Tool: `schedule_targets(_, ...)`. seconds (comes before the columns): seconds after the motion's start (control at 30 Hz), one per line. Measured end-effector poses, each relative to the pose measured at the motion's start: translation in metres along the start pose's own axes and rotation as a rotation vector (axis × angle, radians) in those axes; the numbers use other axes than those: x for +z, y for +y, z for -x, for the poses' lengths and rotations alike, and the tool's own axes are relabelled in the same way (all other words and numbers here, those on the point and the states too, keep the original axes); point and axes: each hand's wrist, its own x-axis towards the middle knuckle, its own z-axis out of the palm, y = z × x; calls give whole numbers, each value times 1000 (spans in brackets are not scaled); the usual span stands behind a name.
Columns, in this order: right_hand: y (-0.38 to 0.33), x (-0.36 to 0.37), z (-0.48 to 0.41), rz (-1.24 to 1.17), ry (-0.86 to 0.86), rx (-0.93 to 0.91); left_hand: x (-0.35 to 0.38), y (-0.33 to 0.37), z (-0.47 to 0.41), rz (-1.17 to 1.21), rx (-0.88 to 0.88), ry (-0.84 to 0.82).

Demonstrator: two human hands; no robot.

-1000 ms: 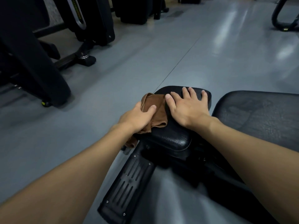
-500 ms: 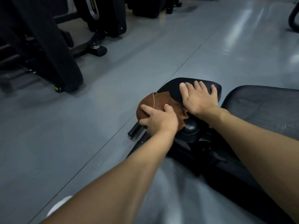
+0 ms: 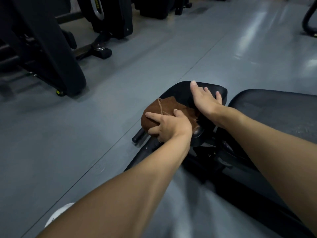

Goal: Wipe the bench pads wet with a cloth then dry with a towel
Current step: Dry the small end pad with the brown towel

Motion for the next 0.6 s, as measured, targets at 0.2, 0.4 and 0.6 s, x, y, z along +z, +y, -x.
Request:
schedule_targets(0.2,-3,-16,20,-182,-55,-26,8,4,26,-19,-115,-65)
schedule_targets(0.4,4,-17,17,-223,-49,-28,15,0,15,-46,-52,75)
schedule_targets(0.6,13,-22,20,-362,33,-45,-1,-3,13,-218,131,136)
